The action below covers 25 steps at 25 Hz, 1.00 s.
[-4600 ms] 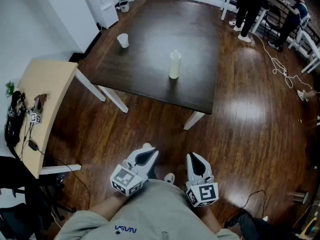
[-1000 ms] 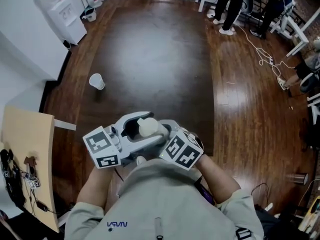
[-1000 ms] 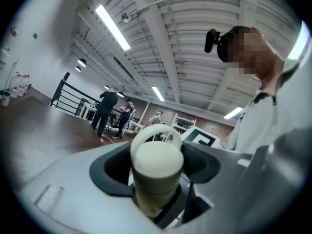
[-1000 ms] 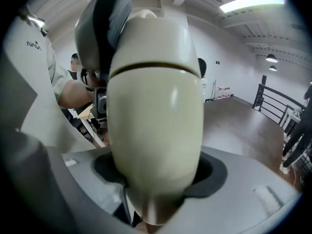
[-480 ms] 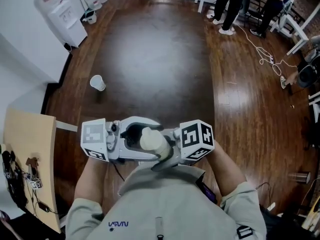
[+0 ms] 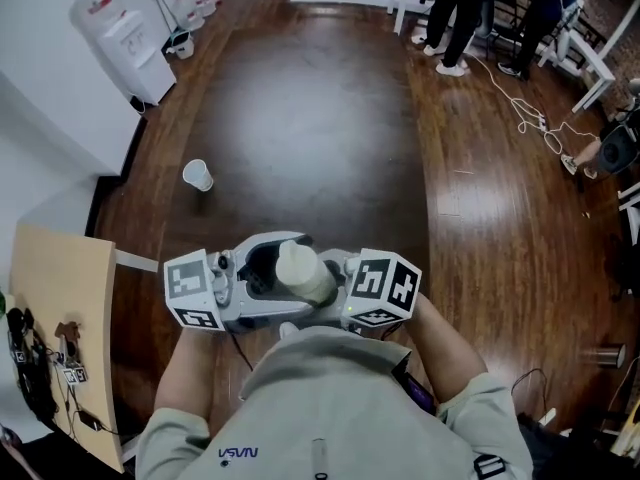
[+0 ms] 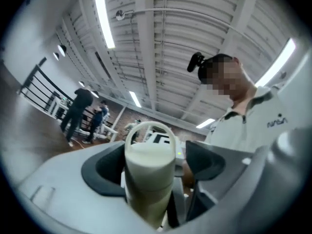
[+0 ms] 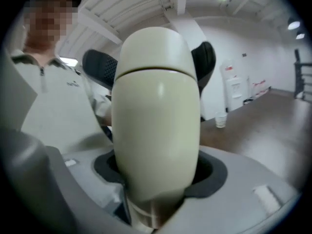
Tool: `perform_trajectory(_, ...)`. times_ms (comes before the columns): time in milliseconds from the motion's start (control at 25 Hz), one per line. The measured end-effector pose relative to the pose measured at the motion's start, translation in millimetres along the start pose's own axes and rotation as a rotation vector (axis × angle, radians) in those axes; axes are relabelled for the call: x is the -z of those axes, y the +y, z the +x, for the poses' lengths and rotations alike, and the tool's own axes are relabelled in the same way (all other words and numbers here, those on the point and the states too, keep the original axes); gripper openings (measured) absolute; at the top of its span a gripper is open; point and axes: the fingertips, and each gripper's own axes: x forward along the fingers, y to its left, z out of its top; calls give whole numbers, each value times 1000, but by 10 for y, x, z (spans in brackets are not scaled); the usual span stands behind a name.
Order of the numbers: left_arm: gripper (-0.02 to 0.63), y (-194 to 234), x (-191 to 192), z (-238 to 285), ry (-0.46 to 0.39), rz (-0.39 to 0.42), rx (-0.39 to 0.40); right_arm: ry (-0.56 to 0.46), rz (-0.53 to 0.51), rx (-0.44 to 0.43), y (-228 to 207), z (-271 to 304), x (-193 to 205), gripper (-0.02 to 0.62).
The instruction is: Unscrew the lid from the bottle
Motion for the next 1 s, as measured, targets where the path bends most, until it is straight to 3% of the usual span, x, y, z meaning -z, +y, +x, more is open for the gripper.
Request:
perform_trajectory(80, 374, 170, -5, -93, -62, 16, -182, 33, -4, 227, -305, -19, 27, 302)
perform_trajectory(200, 373, 307, 7, -216, -170, -1, -374, 61, -9, 464, -559, -110, 21, 302)
perform_trajectory(400, 364, 366, 34, -245, -170, 41, -504, 184, -115, 666, -676, -139, 71, 302)
perform_trajectory(480, 286, 373, 27, -256, -155, 68, -524, 209, -139, 691, -678, -113, 78, 302)
perform_trajectory(600, 279, 341, 27, -246, -142, 89, -496, 218, -147, 677, -650, -109, 78, 302)
perform_trajectory(720, 279, 262, 9, -243, -136, 101, -408, 210, -149, 598, -546, -98, 55, 302)
perform_trajectory(840, 284, 147, -38, -233, -114, 112, -274, 182, -132, 418, -335, -56, 4, 302)
perform_trajectory(1000, 301, -62, -71, -212, -67, 95, -57, 133, -67, 98, 58, -13, -8, 302)
